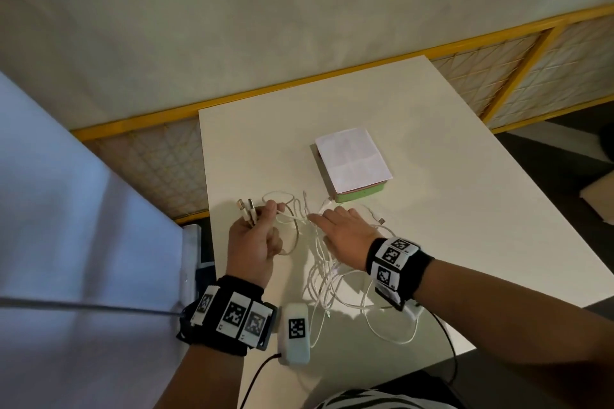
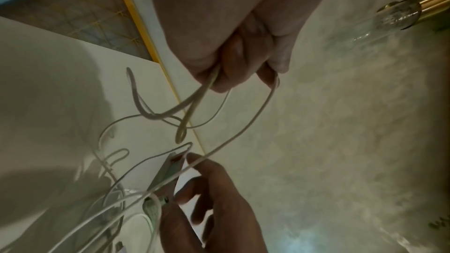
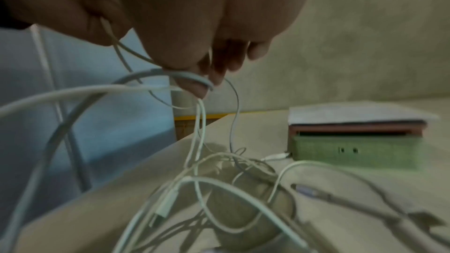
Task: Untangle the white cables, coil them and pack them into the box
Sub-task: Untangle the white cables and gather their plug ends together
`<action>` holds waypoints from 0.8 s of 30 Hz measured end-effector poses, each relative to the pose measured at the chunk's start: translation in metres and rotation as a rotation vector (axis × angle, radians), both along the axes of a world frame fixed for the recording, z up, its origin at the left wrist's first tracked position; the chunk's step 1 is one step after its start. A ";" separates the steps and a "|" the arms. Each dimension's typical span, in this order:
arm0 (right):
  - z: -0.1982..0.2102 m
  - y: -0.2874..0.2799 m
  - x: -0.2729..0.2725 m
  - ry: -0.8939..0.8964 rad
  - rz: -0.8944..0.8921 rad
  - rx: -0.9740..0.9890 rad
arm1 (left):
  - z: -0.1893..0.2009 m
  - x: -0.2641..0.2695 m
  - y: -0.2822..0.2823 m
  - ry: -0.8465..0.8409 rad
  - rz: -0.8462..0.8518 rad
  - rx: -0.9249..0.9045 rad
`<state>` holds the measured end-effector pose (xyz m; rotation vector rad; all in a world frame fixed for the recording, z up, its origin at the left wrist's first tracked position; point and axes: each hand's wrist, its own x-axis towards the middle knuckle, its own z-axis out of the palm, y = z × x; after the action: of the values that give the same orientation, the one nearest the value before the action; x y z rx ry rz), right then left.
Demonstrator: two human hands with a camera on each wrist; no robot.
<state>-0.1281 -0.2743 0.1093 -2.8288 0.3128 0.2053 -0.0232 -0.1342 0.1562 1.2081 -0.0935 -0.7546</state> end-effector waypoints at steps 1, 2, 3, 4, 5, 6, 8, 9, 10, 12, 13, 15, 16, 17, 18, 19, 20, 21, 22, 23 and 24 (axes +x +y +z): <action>-0.001 -0.001 0.002 0.025 -0.006 0.112 | 0.000 0.002 0.001 0.002 -0.001 -0.003; -0.003 -0.002 0.004 0.032 -0.014 0.192 | 0.000 0.003 0.003 -0.001 -0.004 -0.001; -0.004 -0.003 0.006 0.031 -0.012 0.229 | 0.000 0.004 0.004 -0.008 -0.006 0.004; -0.006 -0.005 0.009 0.035 -0.002 0.260 | -0.001 0.005 0.005 -0.015 -0.007 0.009; -0.007 -0.006 0.011 0.040 0.006 0.301 | -0.002 0.006 0.007 -0.022 -0.004 0.015; -0.007 -0.007 0.013 0.058 -0.002 0.362 | -0.003 0.006 0.009 -0.026 0.000 0.018; -0.005 -0.009 0.016 0.097 -0.033 0.461 | -0.006 0.007 0.014 -0.023 0.012 0.014; -0.004 -0.009 0.018 0.107 -0.043 0.472 | -0.008 0.008 0.016 -0.014 0.022 0.008; -0.003 -0.009 0.020 0.105 -0.056 0.474 | -0.010 0.009 0.018 -0.004 0.031 0.004; 0.000 -0.009 0.023 0.014 -0.095 0.491 | -0.014 0.012 0.024 -0.018 0.027 0.013; 0.004 -0.009 0.025 -0.065 -0.120 0.512 | -0.016 0.013 0.026 -0.056 -0.002 0.054; 0.018 -0.008 0.029 -0.214 -0.170 0.556 | -0.018 0.010 0.027 -0.170 -0.098 0.225; 0.027 -0.007 0.031 -0.271 -0.182 0.576 | -0.017 0.006 0.026 -0.211 -0.135 0.306; 0.038 -0.005 0.033 -0.314 -0.179 0.597 | -0.015 0.002 0.023 -0.240 -0.157 0.360; 0.049 -0.003 0.035 -0.344 -0.168 0.624 | -0.013 -0.002 0.019 -0.256 -0.166 0.391; 0.060 0.000 0.038 -0.363 -0.161 0.658 | -0.011 -0.006 0.015 -0.268 -0.175 0.403; 0.069 0.003 0.040 -0.376 -0.161 0.691 | -0.008 -0.009 0.011 -0.290 -0.186 0.393; 0.077 0.004 0.042 -0.388 -0.171 0.723 | -0.005 -0.011 0.008 -0.319 -0.197 0.382; 0.084 0.005 0.044 -0.397 -0.189 0.751 | -0.004 -0.013 0.005 -0.353 -0.208 0.387; 0.089 0.006 0.045 -0.406 -0.206 0.775 | -0.002 -0.013 0.003 -0.388 -0.215 0.398; 0.092 0.006 0.045 -0.411 -0.219 0.805 | 0.000 -0.013 0.002 -0.416 -0.216 0.396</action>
<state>-0.0831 -0.2687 0.2013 -1.9604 0.3435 -0.2467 -0.0367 -0.1327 0.1564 1.7439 -0.4402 -0.7173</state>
